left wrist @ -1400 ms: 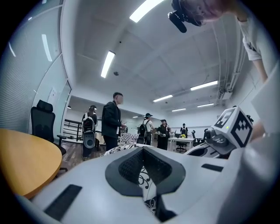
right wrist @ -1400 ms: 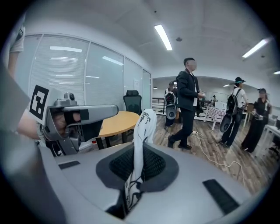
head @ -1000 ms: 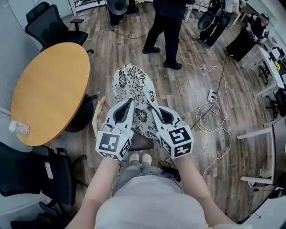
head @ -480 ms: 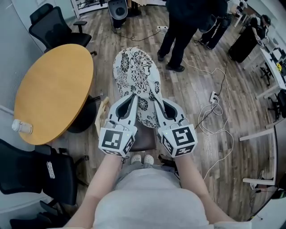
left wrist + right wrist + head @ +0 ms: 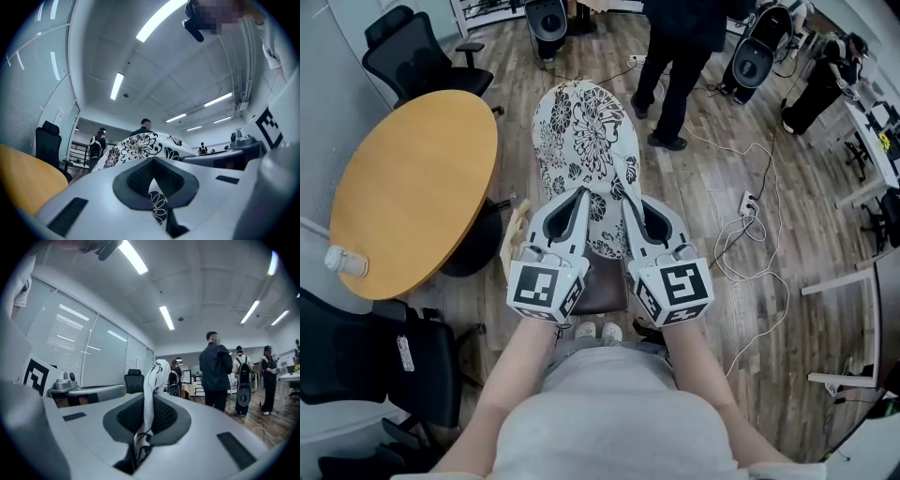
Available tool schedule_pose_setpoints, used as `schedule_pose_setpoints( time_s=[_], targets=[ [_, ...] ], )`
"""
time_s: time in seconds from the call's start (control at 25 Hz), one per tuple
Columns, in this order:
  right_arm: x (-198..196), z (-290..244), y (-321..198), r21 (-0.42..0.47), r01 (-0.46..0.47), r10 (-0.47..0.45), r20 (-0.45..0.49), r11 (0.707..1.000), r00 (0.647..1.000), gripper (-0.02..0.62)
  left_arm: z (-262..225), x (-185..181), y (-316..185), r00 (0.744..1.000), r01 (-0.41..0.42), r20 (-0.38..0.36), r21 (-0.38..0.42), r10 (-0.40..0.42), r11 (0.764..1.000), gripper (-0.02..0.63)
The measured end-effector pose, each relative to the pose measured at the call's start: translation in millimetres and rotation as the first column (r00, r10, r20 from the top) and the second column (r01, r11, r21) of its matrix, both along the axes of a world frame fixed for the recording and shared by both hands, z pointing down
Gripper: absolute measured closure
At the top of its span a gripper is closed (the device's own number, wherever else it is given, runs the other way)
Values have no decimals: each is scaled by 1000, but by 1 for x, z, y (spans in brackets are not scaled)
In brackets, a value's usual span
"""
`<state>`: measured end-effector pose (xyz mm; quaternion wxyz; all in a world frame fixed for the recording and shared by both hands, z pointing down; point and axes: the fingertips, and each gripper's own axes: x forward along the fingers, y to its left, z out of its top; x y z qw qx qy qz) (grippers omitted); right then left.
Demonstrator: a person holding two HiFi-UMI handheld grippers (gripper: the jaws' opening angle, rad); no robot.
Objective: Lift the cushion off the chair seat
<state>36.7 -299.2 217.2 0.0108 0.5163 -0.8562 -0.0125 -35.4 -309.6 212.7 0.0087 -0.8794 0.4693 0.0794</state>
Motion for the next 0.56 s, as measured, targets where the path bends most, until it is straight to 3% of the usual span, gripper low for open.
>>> schedule_pose_setpoints(
  time_s=[0.56],
  targets=[
    [-2,-5,3,31,7,-7,-12,999,1000,557,-12,3,1,1000,4,-6,30,-4,1000,604]
  ],
)
